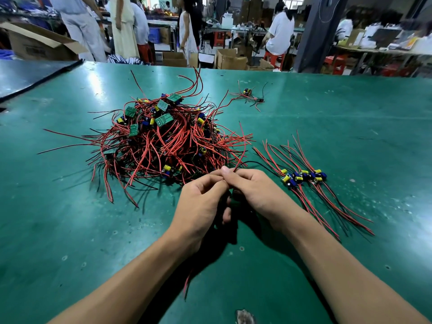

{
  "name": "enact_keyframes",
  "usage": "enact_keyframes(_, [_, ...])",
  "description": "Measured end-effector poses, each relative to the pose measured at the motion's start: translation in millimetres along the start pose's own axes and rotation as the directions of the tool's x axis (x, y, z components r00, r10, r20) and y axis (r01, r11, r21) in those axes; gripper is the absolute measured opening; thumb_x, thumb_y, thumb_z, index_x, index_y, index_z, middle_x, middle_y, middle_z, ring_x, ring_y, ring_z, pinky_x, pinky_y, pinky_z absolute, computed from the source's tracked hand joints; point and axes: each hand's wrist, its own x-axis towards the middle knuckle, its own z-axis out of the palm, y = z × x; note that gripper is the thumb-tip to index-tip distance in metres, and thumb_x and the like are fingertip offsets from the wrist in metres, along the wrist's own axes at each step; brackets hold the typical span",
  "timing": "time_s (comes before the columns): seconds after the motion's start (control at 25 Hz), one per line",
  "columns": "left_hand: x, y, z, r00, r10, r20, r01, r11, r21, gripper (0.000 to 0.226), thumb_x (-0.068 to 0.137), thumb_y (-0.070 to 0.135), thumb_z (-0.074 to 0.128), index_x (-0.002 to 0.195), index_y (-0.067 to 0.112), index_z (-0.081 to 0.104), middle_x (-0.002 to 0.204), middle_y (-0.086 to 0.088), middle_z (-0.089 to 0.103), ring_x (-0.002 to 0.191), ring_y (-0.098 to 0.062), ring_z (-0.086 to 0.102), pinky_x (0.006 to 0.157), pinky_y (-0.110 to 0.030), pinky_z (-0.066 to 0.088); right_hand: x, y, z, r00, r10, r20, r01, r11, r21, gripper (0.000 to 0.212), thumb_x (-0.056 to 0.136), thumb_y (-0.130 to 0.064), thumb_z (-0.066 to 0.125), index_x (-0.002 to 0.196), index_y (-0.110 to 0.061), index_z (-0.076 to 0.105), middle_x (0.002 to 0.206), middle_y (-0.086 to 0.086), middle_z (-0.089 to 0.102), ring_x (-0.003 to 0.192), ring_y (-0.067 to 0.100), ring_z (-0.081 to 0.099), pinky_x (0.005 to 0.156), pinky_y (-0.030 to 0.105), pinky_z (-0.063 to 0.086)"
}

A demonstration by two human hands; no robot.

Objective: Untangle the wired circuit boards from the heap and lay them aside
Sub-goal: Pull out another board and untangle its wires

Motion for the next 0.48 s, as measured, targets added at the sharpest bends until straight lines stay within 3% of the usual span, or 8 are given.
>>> enact_keyframes(0.12, [3, -2, -2, 0.999, -0.032, 0.005, 0.032, 0.999, 0.000, 0.017, 0.095, 0.003, 0.055, 0.090, -0.013, 0.058, 0.053, -0.007, 0.051, 0.030, -0.015, 0.040, 0.033, -0.016, 0.032, 5, 4, -3, 0.995, -0.060, -0.085, 0.051, 0.993, -0.104, 0.036, 0.096, -0.041, 0.064, 0.092, -0.007, 0.077, 0.070, 0.010, 0.068, 0.054, 0.019, 0.064, 0.060, 0.031, 0.054])
enact_keyframes(0.24, [6, -1, -3, 0.997, -0.071, 0.034, 0.071, 0.997, -0.012, 0.013, 0.094, 0.003, 0.054, 0.085, -0.003, 0.061, 0.053, -0.009, 0.048, 0.030, -0.016, 0.039, 0.034, -0.017, 0.030, 7, 4, -7, 0.974, -0.195, -0.117, 0.163, 0.957, -0.239, 0.032, 0.097, -0.034, 0.064, 0.092, -0.007, 0.080, 0.081, 0.013, 0.074, 0.072, 0.016, 0.065, 0.077, 0.039, 0.052])
enact_keyframes(0.36, [6, 0, -3, 0.996, -0.079, 0.052, 0.078, 0.997, 0.017, 0.017, 0.093, 0.005, 0.056, 0.077, 0.004, 0.060, 0.053, -0.009, 0.049, 0.031, -0.017, 0.039, 0.035, -0.016, 0.030, 11, 4, -7, 0.954, -0.194, -0.227, 0.145, 0.966, -0.214, 0.032, 0.097, -0.037, 0.065, 0.085, -0.011, 0.080, 0.070, 0.008, 0.072, 0.064, 0.019, 0.065, 0.075, 0.045, 0.052])
enact_keyframes(0.48, [4, 1, -1, 0.993, -0.076, 0.084, 0.073, 0.996, 0.041, 0.017, 0.094, 0.005, 0.056, 0.077, 0.006, 0.058, 0.053, -0.007, 0.050, 0.031, -0.017, 0.041, 0.035, -0.016, 0.031, 13, 3, -10, 0.914, -0.225, -0.336, 0.141, 0.956, -0.259, 0.036, 0.099, -0.039, 0.061, 0.081, -0.014, 0.078, 0.050, -0.012, 0.060, 0.047, -0.001, 0.055, 0.054, 0.014, 0.044])
